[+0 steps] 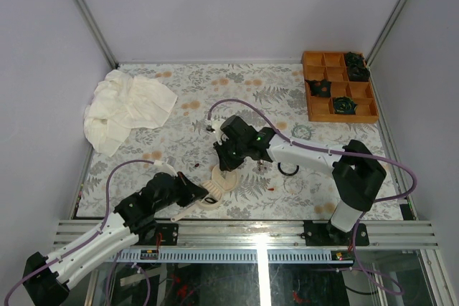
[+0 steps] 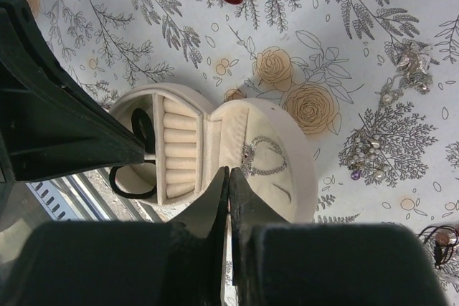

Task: Organize the mixed jewelry
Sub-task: Place the jewelry in the jewelry box.

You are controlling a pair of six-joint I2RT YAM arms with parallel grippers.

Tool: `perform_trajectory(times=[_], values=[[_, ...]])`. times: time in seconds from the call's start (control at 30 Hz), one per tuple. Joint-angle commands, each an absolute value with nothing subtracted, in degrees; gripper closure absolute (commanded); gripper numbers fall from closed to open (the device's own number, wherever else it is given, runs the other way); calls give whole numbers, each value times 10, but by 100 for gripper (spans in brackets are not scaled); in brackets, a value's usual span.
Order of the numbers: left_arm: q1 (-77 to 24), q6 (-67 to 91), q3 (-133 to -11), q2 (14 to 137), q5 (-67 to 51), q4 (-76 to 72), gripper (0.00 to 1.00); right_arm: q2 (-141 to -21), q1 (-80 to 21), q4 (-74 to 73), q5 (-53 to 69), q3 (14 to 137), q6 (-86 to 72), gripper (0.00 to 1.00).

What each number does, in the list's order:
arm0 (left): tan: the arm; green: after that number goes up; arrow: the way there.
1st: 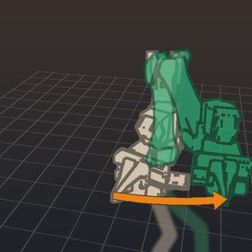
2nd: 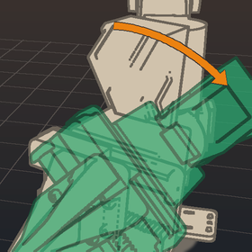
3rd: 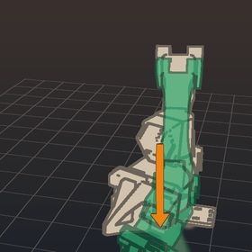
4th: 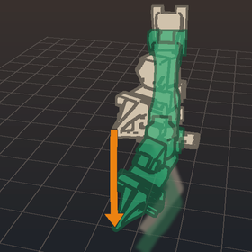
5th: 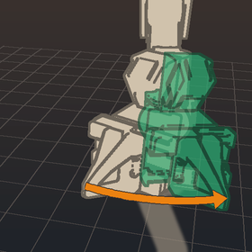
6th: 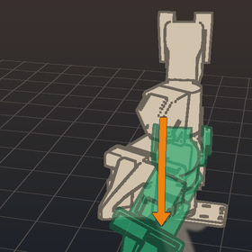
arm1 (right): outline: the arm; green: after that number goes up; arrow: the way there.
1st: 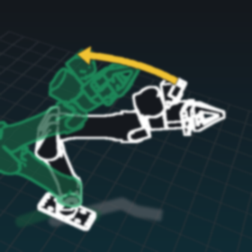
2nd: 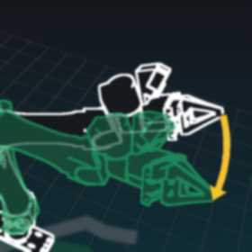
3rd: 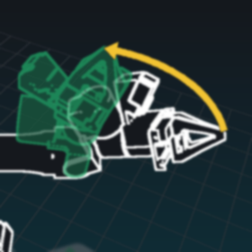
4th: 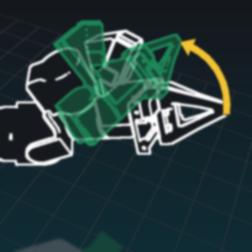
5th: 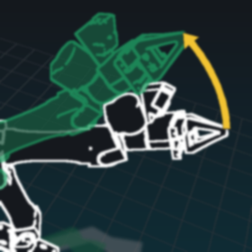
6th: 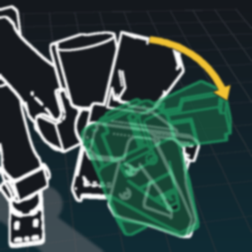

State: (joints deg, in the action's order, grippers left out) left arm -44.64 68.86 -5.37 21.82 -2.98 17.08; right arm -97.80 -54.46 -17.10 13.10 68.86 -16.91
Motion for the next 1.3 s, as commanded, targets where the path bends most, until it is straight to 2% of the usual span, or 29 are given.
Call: perform_trajectory(times=[0.0, 0.47, 0.63, 0.83, 1.03, 1.27], values=[[-451, 693, -30, 214, -22, 171, 100, -974, -556, -169, 109, 691, -160, 100], [-451, 692, -34, 219, -21, 171, 100, -971, -565, -188, 78, 689, -151, 99], [-451, 691, -35, 220, -20, 171, 100, -964, -567, -192, 72, 686, -151, 86], [-451, 690, -36, 222, -20, 171, 100, -955, -569, -198, 66, 688, -150, 76], [-451, 691, -34, 221, -20, 172, 100, -955, -572, -205, 44, 693, -151, 70], [-451, 691, -33, 219, -18, 171, 100, -955, -577, -209, 13, 702, -153, 69]])
